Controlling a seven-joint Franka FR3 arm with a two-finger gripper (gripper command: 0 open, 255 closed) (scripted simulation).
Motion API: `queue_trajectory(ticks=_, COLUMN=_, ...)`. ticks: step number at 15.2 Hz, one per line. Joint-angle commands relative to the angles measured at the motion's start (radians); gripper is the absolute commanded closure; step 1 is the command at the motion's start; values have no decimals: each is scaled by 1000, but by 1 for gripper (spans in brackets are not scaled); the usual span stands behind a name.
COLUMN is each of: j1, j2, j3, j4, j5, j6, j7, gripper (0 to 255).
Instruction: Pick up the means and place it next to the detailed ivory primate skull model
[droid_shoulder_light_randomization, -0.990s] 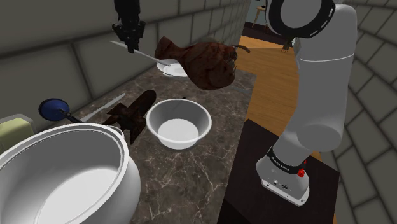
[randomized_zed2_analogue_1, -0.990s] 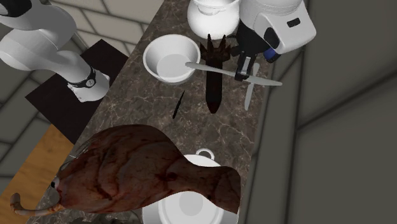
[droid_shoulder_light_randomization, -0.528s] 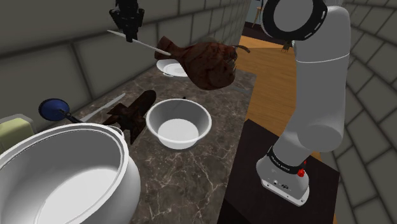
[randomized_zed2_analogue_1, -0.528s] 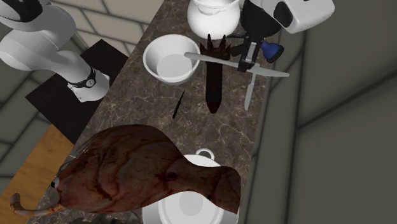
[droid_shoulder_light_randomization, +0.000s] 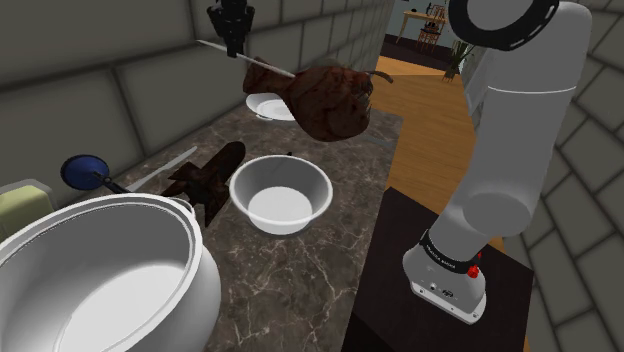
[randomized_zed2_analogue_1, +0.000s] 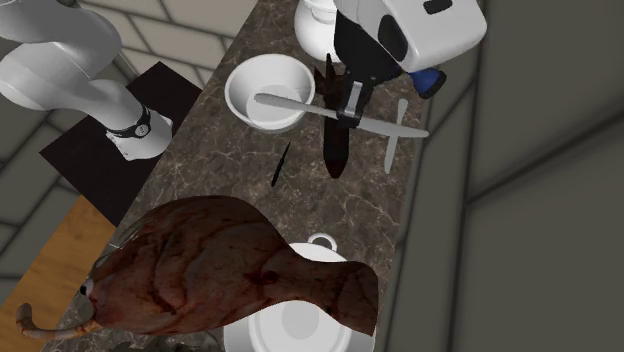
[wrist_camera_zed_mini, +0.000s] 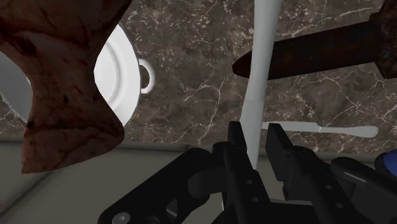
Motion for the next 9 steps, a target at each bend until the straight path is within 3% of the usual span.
queue_trajectory(ticks=1, j1=-36, j2=-54, j3=-12, j4=-79, j5=15, j6=26, j7=-44, gripper=255)
queue_trajectory(ticks=9, j1=-157, j2=-222, j3=-82, j4=-300, j5=54, j6=81, j7=-226, gripper=255)
